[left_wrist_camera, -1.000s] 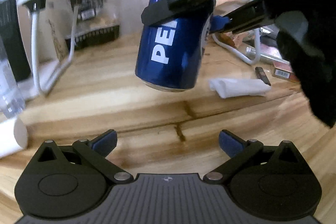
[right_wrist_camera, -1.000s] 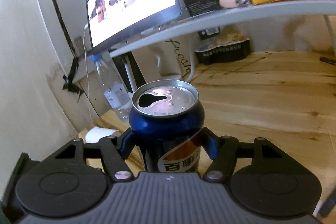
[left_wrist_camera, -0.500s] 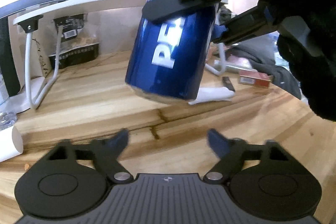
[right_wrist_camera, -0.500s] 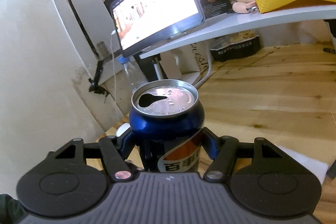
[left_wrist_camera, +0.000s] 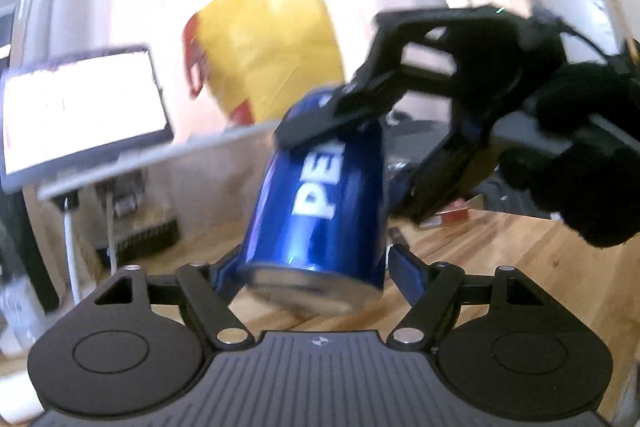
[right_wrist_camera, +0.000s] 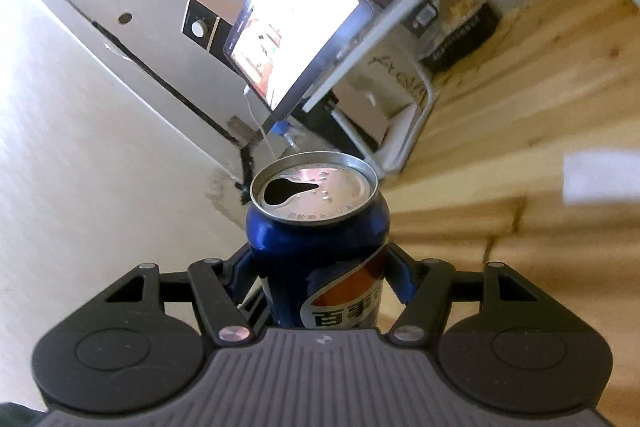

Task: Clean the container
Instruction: 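Lift the can with the right gripper and pass it into the left gripper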

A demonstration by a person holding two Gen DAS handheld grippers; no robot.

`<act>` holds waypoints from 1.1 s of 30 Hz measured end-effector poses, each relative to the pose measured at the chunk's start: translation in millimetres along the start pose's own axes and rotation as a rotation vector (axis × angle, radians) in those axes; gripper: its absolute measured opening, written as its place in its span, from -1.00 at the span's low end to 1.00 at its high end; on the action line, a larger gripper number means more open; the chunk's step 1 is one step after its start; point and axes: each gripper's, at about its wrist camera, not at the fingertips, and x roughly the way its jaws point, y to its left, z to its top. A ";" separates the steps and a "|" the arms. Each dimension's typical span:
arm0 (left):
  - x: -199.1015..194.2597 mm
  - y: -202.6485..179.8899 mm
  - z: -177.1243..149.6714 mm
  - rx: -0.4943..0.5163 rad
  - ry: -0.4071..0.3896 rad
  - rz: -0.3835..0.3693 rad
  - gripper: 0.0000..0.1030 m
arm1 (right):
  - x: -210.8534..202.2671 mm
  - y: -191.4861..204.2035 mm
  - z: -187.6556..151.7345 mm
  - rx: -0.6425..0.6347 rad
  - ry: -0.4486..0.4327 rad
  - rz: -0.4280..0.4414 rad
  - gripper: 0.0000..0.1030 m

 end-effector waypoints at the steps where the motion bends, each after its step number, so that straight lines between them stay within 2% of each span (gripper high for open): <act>1: -2.8 -3.5 0.8 0.016 -0.012 0.006 0.49 | -0.9 -2.0 -2.9 0.024 0.001 0.014 0.31; 7: -16.7 -10.2 4.7 0.051 -0.073 0.013 0.43 | -12.3 -9.9 -18.5 0.124 0.008 0.085 0.30; 14: -23.6 -9.6 5.3 0.043 -0.117 -0.001 0.44 | -16.3 -14.9 -25.6 0.161 0.005 0.157 0.30; 16: -25.2 -9.3 5.1 0.049 -0.121 -0.020 0.35 | -15.3 -18.1 -26.9 0.181 0.011 0.182 0.30; 19: -25.1 -13.6 3.7 0.076 -0.126 0.013 0.33 | -13.4 -20.1 -28.3 0.184 0.010 0.192 0.29; 22: -26.1 1.9 6.9 -0.095 -0.097 -0.044 0.32 | -14.9 -18.9 -29.4 0.178 -0.022 0.195 0.34; 27: -23.9 23.9 10.1 -0.376 -0.072 -0.065 0.32 | -13.6 -13.4 -38.9 0.182 -0.079 0.171 0.37; 29: -23.5 28.2 5.9 -0.470 -0.062 -0.082 0.32 | -11.7 -8.4 -45.6 0.169 -0.115 0.120 0.53; 31: -22.7 28.7 2.1 -0.513 -0.052 -0.085 0.32 | -8.1 -1.7 -53.4 0.149 -0.146 0.076 0.52; 33: -19.2 27.2 0.8 -0.482 -0.058 -0.073 0.32 | -4.9 0.7 -59.2 0.152 -0.169 0.065 0.40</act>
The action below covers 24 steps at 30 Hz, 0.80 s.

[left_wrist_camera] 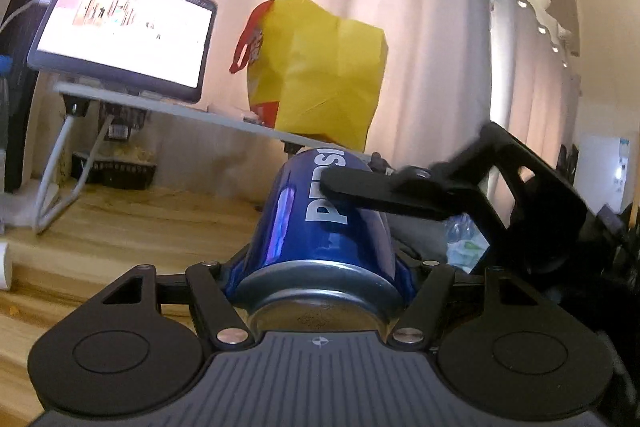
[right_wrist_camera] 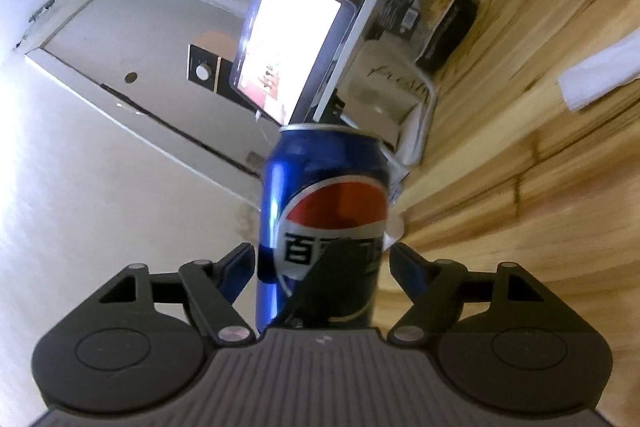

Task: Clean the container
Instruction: 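Lift the can with the right gripper and pass it into the left gripper, then hold the can in the left gripper while the right gripper releases it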

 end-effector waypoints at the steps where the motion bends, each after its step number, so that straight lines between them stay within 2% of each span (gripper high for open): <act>1: 0.8 -1.4 -0.6 0.014 -0.002 0.005 0.32 | 0.7 -1.6 -1.5 0.013 -0.006 0.004 0.31; 6: -0.7 -11.7 -4.9 0.126 -0.006 0.045 0.31 | 1.6 -13.0 -2.9 0.093 -0.012 0.032 0.29; 10: -7.9 -26.7 -8.5 0.316 -0.069 0.099 0.43 | 2.1 -14.8 -2.6 0.154 0.005 0.095 0.29; 13: -10.9 -34.1 -13.7 0.424 -0.113 0.133 0.45 | 8.7 -19.0 -3.0 0.206 0.066 0.143 0.29; 15: -12.1 -36.1 -14.7 0.455 -0.131 0.150 0.49 | 12.0 -21.2 -3.3 0.230 0.092 0.161 0.29; 22: -15.4 -43.8 -23.2 0.534 -0.166 0.209 0.50 | 13.0 -28.1 -5.8 0.261 0.085 0.177 0.29; 24: -17.0 -45.2 -23.0 0.529 -0.169 0.206 0.50 | 14.5 -28.7 -7.9 0.265 0.088 0.182 0.29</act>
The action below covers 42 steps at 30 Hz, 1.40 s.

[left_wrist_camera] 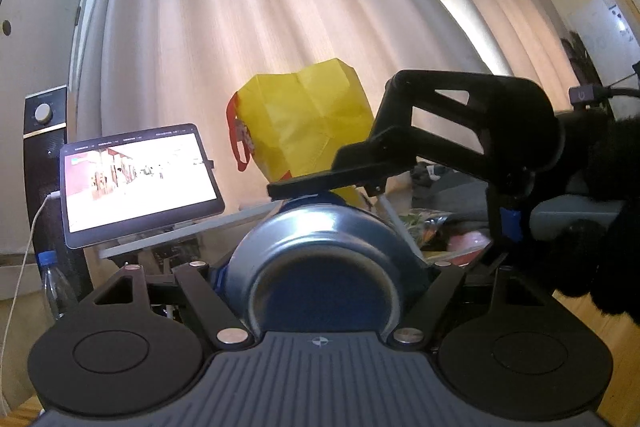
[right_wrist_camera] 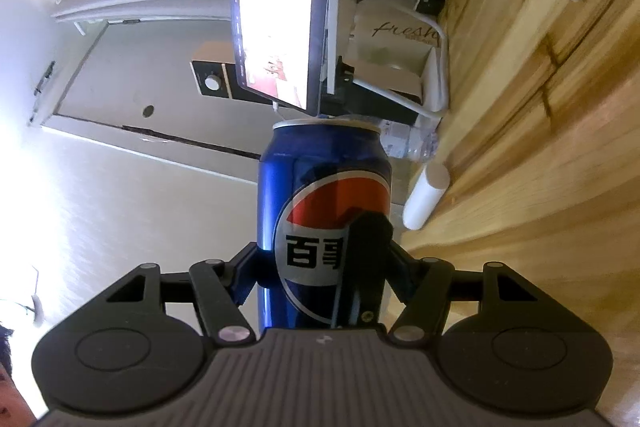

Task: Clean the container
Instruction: 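Hold the can in the left gripper while the right gripper releases it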

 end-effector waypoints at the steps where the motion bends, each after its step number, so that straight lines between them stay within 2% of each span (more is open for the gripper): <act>1: -0.2 -0.7 0.8 0.000 -0.006 0.004 0.50 | 0.8 -0.6 -0.9 0.001 0.002 0.001 0.29; 6: -1.9 -5.1 1.0 0.032 -0.021 0.029 0.50 | 3.4 -5.9 -3.9 0.028 0.004 0.012 0.29; 11: -4.3 2.5 8.2 -0.043 -0.024 -0.009 0.50 | -1.1 -12.2 -8.0 0.032 -0.018 0.092 0.29; 12: -4.4 2.8 8.9 -0.045 -0.022 -0.015 0.41 | -2.4 -13.3 -8.5 0.031 -0.022 0.101 0.30; 14: -4.7 2.6 10.0 -0.045 -0.011 -0.033 0.30 | -5.7 -15.4 -7.6 0.037 -0.036 0.105 0.30; 20: -1.3 4.4 12.2 -0.032 0.001 -0.064 0.30 | -9.7 -12.8 -5.5 0.015 -0.038 0.092 0.41; 23: -0.9 -6.4 11.3 0.088 -0.010 -0.020 0.30 | -13.0 -8.7 -4.6 -0.018 -0.059 0.054 0.56; 27: 1.6 -22.9 6.9 0.300 -0.007 0.023 0.30 | -14.8 -6.1 -4.5 -0.021 -0.066 0.031 0.55; 29: 0.6 -26.5 5.9 0.343 -0.007 0.026 0.30 | -14.8 -4.2 -6.2 -0.038 -0.065 0.025 0.45; 33: -0.7 -27.1 4.9 0.353 -0.003 0.016 0.31 | -9.6 -6.3 -7.5 -0.023 -0.037 0.051 0.41; 35: -0.5 -27.5 4.3 0.355 -0.003 0.018 0.30 | -8.8 -5.2 -8.8 -0.037 -0.043 0.052 0.32; 37: -0.9 -25.5 4.6 0.323 -0.003 0.023 0.32 | -8.6 -6.8 -9.9 -0.036 -0.047 0.066 0.32; 40: -1.3 -17.4 6.2 0.214 0.016 0.008 0.36 | -10.0 -9.2 -8.7 -0.020 -0.052 0.097 0.32; 42: -0.8 -16.8 5.9 0.214 0.013 0.013 0.36 | -9.9 -9.8 -7.2 -0.010 -0.047 0.097 0.32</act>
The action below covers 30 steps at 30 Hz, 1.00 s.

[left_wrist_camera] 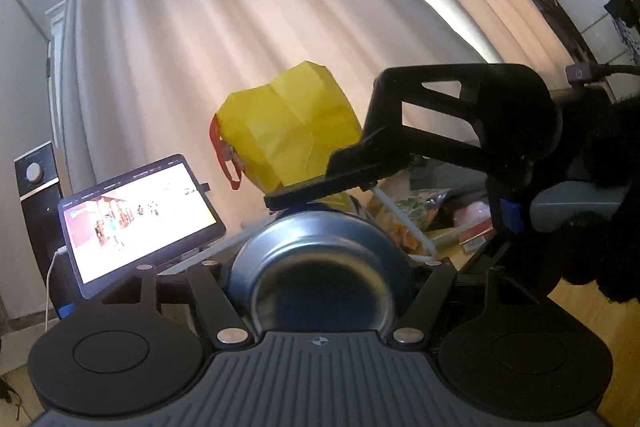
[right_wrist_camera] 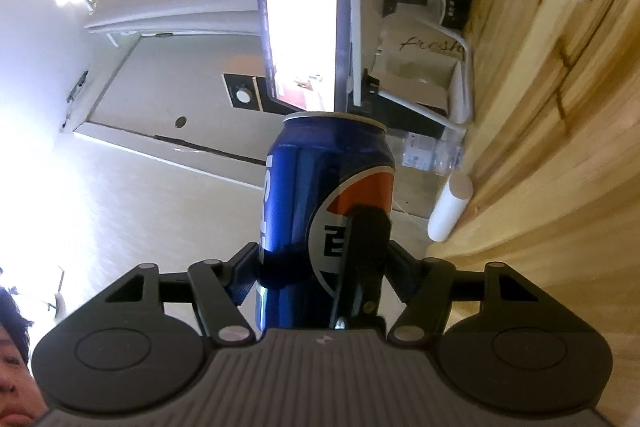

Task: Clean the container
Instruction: 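Hold the can in the left gripper while the right gripper releases it, then grasp the white paper towel from the table with the right gripper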

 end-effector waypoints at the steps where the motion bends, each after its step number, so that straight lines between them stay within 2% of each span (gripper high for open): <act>1: 0.3 -0.7 -0.3 0.010 -0.003 0.005 0.36 | 0.9 0.1 0.0 0.001 0.007 -0.008 0.32; 10: 0.2 -1.6 -2.6 0.013 -0.010 0.017 0.31 | 3.2 -4.5 -2.2 0.030 0.021 -0.026 0.32; 15: 9.5 1.3 -1.9 -0.051 0.040 0.008 0.30 | 4.9 -6.5 -0.7 0.024 0.013 -0.055 0.38; 16: 11.9 2.7 -2.0 -0.069 0.052 0.000 0.30 | 5.1 -6.7 -0.3 0.020 0.011 -0.065 0.43; 17: 15.3 5.3 -2.4 -0.091 0.065 -0.012 0.30 | 5.0 -5.2 0.3 0.004 0.006 -0.088 0.57; 20: 30.9 19.3 -6.2 -0.195 0.116 -0.018 0.30 | -0.9 2.5 6.5 -0.055 -0.041 -0.153 0.71; 22: 44.7 33.0 -14.5 -0.285 0.171 -0.023 0.30 | -12.6 12.6 14.3 -0.129 -0.118 -0.247 0.74; 24: 61.7 47.5 -25.1 -0.386 0.234 -0.045 0.30 | -20.3 27.3 22.4 -0.269 -0.173 -0.401 0.77; 27: 82.7 61.3 -42.9 -0.509 0.290 -0.082 0.30 | -22.7 49.2 33.5 -0.522 -0.212 -0.683 0.77; 29: 91.5 65.8 -55.0 -0.580 0.315 -0.111 0.31 | -19.8 56.8 39.6 -0.645 -0.216 -0.804 0.75; 30: 93.0 62.6 -59.3 -0.577 0.321 -0.107 0.30 | -18.6 59.1 43.0 -0.686 -0.217 -0.848 0.71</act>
